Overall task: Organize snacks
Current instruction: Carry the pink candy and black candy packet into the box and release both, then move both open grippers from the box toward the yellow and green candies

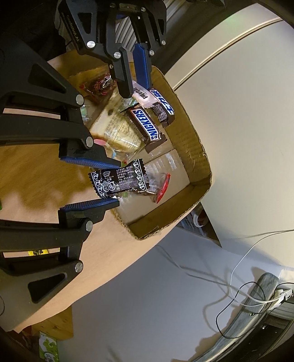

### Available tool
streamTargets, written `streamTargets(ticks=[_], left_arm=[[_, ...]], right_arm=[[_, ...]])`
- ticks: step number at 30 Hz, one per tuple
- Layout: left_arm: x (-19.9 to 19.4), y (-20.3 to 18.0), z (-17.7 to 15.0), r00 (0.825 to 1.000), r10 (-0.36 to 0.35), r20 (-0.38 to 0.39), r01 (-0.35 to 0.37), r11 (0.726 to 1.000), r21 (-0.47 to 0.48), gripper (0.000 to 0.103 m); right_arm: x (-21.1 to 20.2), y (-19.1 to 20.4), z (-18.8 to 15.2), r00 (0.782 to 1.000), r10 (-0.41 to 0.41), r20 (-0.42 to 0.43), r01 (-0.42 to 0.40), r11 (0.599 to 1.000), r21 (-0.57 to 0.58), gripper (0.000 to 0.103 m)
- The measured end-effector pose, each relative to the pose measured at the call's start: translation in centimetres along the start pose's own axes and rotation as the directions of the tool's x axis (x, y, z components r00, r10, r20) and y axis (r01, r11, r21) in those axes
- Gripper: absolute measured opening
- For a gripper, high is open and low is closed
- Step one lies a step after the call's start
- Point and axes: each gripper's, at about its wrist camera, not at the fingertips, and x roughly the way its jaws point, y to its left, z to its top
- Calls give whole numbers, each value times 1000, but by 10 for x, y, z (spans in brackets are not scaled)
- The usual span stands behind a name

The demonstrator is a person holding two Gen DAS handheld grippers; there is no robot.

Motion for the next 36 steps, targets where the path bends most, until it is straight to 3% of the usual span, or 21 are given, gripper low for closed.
streamTargets(ticks=[10,13,14,16,18,22,36], left_arm=[[1,6,0,1000,16,-10,-16,1000,-13,20],[2,7,1,1000,23,-11,-23,1000,-14,29],[2,8,1,1000,25,-10,-25,1000,-15,33],[2,8,1,1000,28,-11,-29,999,-14,34],[2,9,1,999,36,-10,-36,999,-11,41],[3,9,2,999,38,-11,-38,999,-9,42],[12,-33,19,1000,-28,-6,28,997,69,42]], right_arm=[[3,6,6,1000,-4,0,4,1000,-3,30],[4,8,7,1000,-9,-4,9,1000,-11,32],[4,8,7,1000,-13,-4,12,1000,-13,35],[3,8,7,1000,-25,3,25,1000,-17,56],[0,8,8,999,-30,11,30,999,-19,67],[-3,3,5,999,-46,8,47,999,-23,74],[-37,-43,-50,996,-89,1,88,994,71,75]])
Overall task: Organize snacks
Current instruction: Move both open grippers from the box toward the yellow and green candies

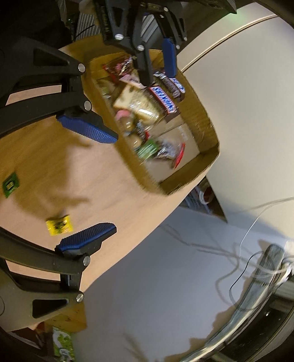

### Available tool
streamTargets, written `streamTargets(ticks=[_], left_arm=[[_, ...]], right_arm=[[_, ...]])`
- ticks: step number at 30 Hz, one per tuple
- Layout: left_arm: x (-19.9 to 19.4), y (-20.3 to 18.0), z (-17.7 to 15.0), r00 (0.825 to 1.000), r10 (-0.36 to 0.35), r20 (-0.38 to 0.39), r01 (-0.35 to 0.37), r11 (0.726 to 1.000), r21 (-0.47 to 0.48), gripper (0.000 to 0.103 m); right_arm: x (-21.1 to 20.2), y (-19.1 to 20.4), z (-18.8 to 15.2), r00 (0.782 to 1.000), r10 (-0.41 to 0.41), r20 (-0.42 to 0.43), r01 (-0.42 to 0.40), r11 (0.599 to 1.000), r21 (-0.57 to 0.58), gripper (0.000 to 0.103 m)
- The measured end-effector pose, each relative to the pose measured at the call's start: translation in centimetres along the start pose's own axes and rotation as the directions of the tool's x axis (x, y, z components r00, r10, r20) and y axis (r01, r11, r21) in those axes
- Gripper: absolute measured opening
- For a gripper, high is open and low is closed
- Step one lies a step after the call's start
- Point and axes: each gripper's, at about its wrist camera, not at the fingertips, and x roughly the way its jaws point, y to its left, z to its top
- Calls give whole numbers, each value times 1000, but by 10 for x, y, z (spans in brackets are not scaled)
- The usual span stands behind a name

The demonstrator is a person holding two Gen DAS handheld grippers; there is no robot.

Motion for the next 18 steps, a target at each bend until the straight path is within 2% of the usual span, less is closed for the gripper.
streamTargets(ticks=[9,18], left_arm=[[16,-43,8,996,-77,-34,80,993,82,42],[39,-87,9,984,-150,-95,162,977,140,42]], right_arm=[[-11,-26,-59,999,-5,-44,8,998,68,75],[-8,-33,-115,995,19,-96,-7,992,127,75]])
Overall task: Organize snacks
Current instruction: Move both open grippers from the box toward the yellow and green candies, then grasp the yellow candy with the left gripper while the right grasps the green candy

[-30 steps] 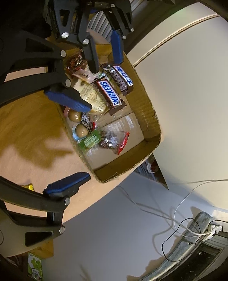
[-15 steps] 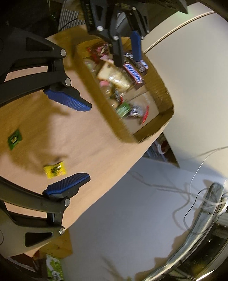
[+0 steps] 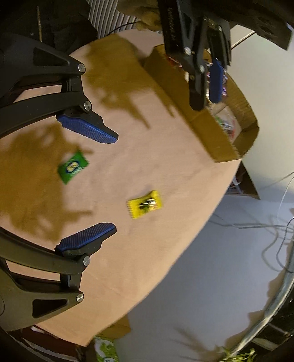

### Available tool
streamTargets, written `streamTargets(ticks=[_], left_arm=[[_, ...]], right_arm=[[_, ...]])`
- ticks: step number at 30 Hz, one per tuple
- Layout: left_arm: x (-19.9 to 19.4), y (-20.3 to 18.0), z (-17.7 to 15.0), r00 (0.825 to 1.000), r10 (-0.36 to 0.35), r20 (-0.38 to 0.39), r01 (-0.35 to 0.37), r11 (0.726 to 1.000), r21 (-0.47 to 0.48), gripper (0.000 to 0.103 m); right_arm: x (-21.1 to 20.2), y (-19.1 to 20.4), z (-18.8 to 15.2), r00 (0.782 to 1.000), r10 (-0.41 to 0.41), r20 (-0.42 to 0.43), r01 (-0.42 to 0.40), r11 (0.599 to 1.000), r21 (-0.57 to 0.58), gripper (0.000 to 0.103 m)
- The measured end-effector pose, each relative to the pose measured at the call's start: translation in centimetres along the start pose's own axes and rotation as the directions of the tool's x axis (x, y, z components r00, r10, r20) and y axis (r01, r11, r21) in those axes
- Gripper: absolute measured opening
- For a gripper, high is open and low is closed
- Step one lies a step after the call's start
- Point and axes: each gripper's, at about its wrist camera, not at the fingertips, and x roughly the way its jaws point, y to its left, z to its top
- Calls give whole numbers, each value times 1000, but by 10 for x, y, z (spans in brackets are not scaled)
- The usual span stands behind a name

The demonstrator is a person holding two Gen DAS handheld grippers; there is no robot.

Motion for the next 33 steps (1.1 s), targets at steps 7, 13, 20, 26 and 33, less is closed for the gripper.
streamTargets(ticks=[7,13,20,26,33], left_arm=[[28,-23,6,997,-42,-60,45,997,59,42],[52,-40,25,993,-71,-96,83,988,128,42],[85,-67,49,984,-110,-138,140,963,230,42],[115,-73,59,964,-154,-216,202,954,220,42],[121,-70,56,940,-183,-289,249,945,211,39]], right_arm=[[18,3,-29,999,26,-44,-26,1000,0,71],[32,10,-38,999,26,-45,-27,1000,-17,67],[38,11,-45,999,27,-33,-27,1000,-3,63],[37,14,-57,999,29,-26,-29,1000,5,62],[40,6,-63,999,35,-25,-35,999,31,62]])
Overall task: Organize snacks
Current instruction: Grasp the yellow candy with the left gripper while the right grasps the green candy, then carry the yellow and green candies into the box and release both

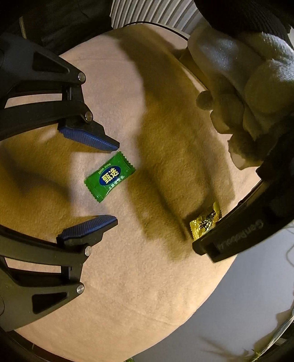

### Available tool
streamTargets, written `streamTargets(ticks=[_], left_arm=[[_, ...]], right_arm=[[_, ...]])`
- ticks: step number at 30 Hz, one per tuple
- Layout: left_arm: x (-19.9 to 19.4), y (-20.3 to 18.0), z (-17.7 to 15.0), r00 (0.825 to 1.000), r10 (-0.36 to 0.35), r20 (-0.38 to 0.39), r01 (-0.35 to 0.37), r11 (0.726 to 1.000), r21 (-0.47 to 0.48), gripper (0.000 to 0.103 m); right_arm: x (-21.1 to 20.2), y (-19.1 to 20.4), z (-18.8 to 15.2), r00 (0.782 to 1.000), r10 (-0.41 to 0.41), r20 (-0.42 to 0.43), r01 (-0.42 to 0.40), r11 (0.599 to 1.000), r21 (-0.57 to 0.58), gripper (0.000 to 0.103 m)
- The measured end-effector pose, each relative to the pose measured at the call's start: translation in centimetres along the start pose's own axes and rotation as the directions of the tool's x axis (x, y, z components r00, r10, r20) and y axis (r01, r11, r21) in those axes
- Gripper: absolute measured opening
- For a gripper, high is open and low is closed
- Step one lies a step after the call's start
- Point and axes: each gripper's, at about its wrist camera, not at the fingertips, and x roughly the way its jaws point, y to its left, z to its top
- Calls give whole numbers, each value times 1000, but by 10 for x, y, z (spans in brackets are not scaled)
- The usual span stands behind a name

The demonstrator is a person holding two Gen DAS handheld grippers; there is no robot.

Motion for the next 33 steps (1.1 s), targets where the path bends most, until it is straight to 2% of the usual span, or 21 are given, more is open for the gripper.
streamTargets(ticks=[8,13,15,17,20,22,28,33], left_arm=[[-5,-11,-19,999,21,-24,-19,998,64,39],[4,-27,-17,992,127,-10,-124,980,154,39],[6,-29,-15,988,156,1,-154,974,165,31],[7,-27,-13,986,163,18,-164,975,151,23],[6,-20,-11,988,151,29,-154,981,121,23],[4,-17,-12,987,159,37,-162,980,116,22],[-1,-13,-19,987,148,61,-152,986,67,22],[-12,-7,-26,988,133,79,-136,990,28,22]], right_arm=[[2,-6,-7,1000,-7,-4,6,1000,-17,61],[2,-8,-9,1000,-21,-21,20,999,-36,51],[1,-10,-9,999,-24,-27,23,999,-42,47],[0,-12,-10,999,-27,-31,26,999,-42,42],[0,-13,-10,999,-36,-39,34,998,-48,35],[-4,-13,-5,998,-44,-43,41,998,-56,25],[-7,-17,3,998,-35,-43,34,999,-35,23],[-20,-36,3,999,-21,-26,21,1000,11,22]])
